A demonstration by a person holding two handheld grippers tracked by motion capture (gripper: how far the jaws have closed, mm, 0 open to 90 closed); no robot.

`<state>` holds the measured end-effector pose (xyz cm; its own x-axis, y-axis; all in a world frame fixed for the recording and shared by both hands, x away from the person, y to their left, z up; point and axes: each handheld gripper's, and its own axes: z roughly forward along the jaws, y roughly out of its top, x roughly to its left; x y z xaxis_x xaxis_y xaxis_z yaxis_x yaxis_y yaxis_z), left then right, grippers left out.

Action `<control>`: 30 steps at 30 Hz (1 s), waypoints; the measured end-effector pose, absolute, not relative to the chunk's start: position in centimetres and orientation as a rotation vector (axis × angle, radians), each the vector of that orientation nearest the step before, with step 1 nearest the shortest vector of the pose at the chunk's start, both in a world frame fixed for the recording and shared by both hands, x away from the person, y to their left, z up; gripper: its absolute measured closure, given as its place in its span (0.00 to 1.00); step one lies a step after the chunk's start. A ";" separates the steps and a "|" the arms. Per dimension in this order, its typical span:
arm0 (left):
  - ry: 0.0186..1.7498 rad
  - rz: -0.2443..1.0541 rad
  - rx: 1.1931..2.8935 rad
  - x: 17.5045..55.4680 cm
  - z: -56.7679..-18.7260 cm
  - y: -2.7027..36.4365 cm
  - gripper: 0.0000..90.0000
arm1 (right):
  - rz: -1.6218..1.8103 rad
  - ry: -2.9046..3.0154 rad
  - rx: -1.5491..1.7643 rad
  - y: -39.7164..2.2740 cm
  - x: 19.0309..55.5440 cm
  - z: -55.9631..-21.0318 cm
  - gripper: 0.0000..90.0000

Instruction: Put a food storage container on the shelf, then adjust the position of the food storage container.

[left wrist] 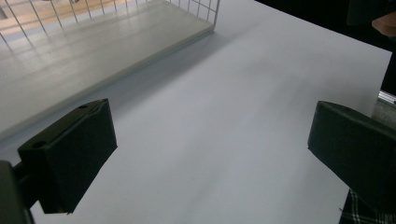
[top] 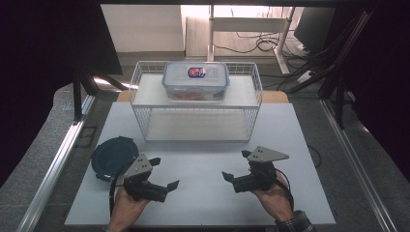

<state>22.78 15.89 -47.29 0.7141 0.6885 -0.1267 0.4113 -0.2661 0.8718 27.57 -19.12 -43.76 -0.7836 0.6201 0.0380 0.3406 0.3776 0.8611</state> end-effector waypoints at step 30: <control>0.900 0.341 1.950 21.9 -51.4 16.7 0.00 | 1.257 2.414 0.892 -19.9 24.9 -49.7 0.02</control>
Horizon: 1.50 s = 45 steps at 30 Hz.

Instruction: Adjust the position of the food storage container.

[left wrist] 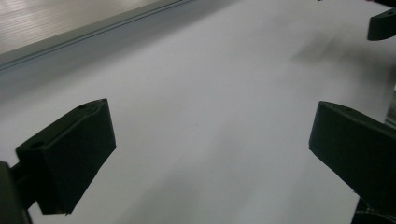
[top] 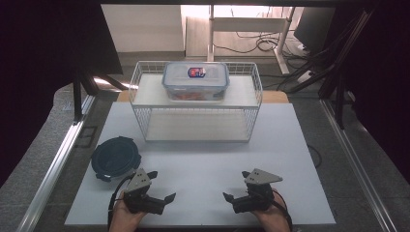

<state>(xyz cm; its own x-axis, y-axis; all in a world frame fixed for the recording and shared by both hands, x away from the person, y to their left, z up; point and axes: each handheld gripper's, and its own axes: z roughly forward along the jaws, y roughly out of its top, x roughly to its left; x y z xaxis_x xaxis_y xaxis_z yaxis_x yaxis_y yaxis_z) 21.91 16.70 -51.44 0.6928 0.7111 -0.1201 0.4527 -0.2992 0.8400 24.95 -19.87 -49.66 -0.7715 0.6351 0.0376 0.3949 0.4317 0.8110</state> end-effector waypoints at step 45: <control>1.560 0.705 1.622 26.6 -50.6 36.9 1.00 | 1.180 2.486 0.803 -18.6 24.8 -50.2 0.04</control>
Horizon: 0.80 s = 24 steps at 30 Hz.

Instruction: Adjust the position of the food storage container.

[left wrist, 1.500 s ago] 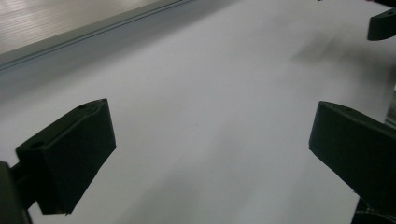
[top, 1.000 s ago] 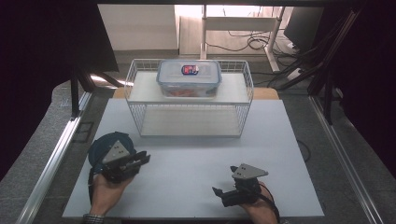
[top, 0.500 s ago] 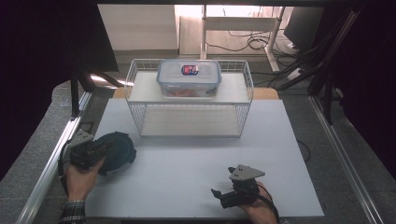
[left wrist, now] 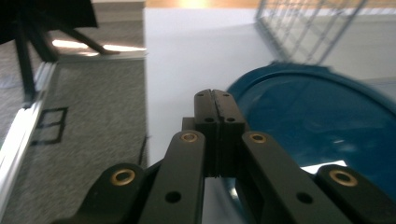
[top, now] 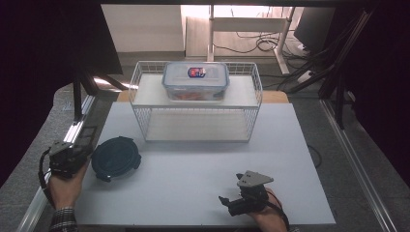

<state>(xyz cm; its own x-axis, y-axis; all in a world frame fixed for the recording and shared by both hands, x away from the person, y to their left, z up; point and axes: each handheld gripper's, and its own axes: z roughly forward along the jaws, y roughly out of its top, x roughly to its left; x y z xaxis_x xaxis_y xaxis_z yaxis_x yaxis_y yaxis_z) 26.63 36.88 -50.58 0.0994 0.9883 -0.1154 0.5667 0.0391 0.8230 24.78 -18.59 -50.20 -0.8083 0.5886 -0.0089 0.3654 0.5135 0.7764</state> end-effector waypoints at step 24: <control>1.561 0.590 1.671 27.4 -51.9 35.0 1.00 | 1.147 2.508 0.789 -18.4 24.9 -50.4 0.05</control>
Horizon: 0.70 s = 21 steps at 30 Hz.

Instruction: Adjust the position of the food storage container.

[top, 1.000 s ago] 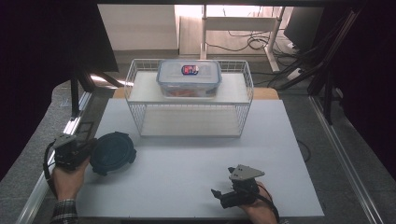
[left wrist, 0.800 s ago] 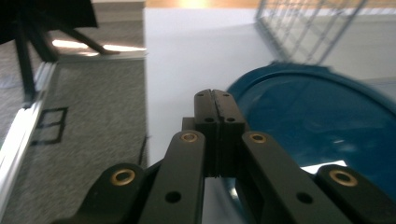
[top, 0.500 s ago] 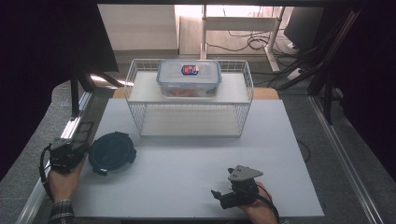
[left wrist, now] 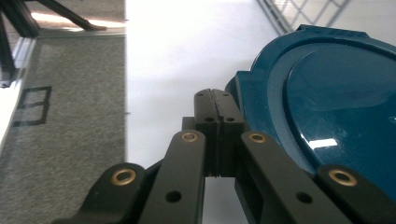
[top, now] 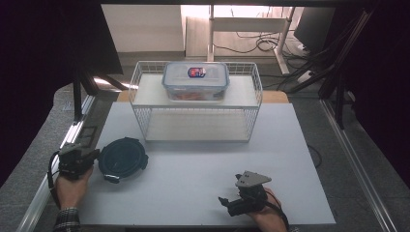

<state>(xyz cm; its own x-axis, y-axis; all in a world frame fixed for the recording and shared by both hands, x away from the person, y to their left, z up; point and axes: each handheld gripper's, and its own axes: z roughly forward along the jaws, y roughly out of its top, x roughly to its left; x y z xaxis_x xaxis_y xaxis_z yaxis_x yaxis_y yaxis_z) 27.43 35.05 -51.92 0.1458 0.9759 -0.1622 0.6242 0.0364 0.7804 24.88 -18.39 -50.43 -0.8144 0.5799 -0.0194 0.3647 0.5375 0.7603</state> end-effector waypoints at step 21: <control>1.434 0.506 1.762 27.7 -51.7 29.3 1.00 | 1.131 2.511 0.812 -18.8 25.3 -50.7 0.05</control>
<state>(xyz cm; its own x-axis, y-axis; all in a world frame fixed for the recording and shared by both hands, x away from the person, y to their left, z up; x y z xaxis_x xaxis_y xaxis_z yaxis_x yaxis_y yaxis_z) 27.66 29.25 -51.68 0.2798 0.9449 -0.1699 0.6287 -0.0467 0.7762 25.31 -18.76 -50.66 -0.8066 0.5909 -0.0143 0.3808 0.5382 0.7519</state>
